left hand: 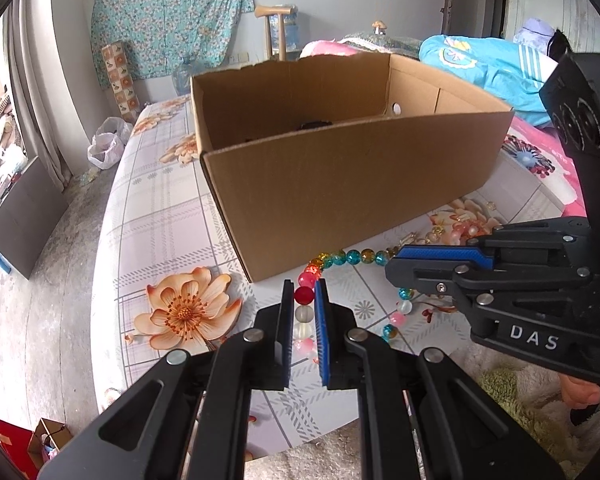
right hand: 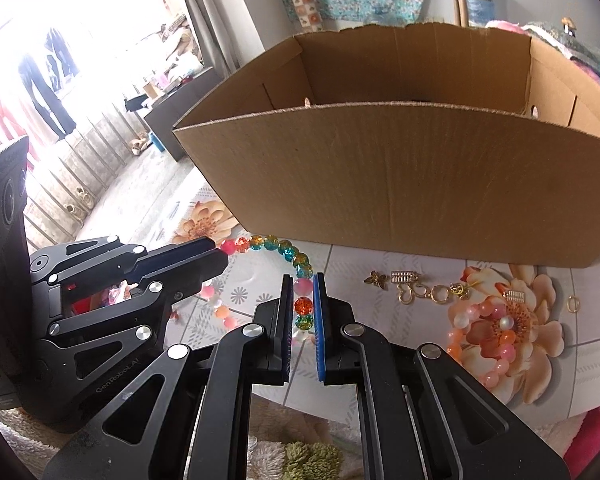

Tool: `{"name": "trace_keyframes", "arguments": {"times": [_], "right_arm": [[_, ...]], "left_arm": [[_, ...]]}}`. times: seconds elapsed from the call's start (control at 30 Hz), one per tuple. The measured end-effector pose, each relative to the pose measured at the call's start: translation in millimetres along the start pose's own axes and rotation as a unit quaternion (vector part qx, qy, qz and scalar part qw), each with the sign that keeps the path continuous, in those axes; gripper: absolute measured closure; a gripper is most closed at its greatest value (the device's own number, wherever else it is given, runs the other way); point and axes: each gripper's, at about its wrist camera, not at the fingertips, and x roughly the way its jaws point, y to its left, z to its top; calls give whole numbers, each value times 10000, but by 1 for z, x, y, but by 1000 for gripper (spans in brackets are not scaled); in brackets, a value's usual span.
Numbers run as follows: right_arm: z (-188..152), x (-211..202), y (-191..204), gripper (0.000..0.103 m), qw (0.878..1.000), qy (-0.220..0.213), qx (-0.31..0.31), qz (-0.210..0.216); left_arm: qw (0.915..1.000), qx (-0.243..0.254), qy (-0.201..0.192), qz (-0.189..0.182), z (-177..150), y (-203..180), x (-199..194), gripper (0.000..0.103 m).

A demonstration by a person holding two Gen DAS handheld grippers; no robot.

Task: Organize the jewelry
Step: 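Lift the bead bracelet over the box wall and release it inside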

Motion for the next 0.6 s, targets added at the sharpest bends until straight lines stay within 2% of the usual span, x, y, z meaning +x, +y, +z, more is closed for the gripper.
{"name": "trace_keyframes", "arguments": {"times": [0.6], "right_arm": [[-11, -43, 13, 95, 9979, -633, -134, -60]], "left_arm": [[9965, 155, -806, -124, 6, -17, -53, 94]]}}
